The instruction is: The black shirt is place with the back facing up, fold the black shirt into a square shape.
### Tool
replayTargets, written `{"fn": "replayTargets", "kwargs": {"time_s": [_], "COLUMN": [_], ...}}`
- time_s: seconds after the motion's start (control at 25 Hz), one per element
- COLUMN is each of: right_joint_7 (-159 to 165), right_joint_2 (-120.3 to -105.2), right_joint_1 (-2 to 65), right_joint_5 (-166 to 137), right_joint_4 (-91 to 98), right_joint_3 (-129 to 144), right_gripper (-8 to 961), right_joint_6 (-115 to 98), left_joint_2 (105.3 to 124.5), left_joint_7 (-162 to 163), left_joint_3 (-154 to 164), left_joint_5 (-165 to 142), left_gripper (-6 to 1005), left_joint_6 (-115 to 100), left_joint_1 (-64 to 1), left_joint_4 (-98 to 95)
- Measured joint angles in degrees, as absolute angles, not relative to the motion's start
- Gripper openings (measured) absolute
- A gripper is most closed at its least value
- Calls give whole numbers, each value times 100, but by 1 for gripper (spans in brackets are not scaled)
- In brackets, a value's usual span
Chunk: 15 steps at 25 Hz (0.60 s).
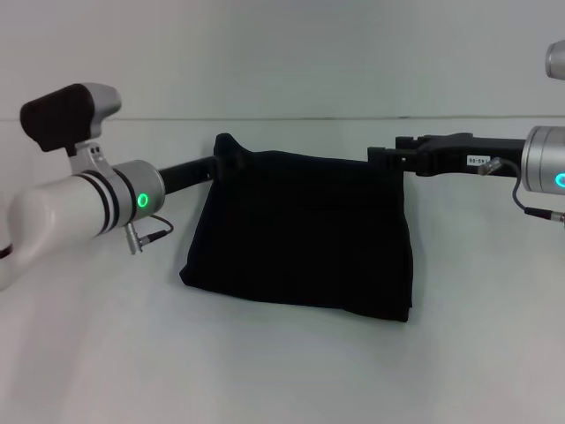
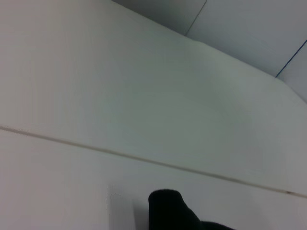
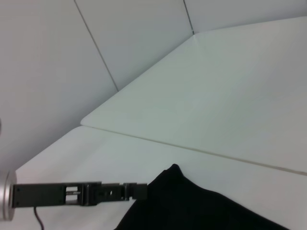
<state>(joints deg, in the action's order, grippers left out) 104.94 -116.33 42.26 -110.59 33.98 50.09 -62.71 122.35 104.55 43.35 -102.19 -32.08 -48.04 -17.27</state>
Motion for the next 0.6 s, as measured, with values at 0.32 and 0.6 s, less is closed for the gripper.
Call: {"fn": "replayTargets", "kwargs": {"time_s": [0.32,0.6], "right_joint_7": [10486,10456], "right_joint_2": [-11628,-11643], "right_joint_1": [4221,4206], "right_joint_5": [-11065,-11066], "right_joint_4": [3376,3349], "right_joint_3": [5045,5045], "right_gripper": [684,679], "right_joint_6": [-6134,-6055], "left_joint_2": [12302,12383], "left_joint_7": [10438,10162], "left_joint_3": [4379,4421], "left_joint_5": [-10223,-10196], "left_gripper": [661,624], "left_joint_6": [-3166,-3159], "left_joint_1": [-4890,-4787], "left_joint_4": [-1637,-1767]}}
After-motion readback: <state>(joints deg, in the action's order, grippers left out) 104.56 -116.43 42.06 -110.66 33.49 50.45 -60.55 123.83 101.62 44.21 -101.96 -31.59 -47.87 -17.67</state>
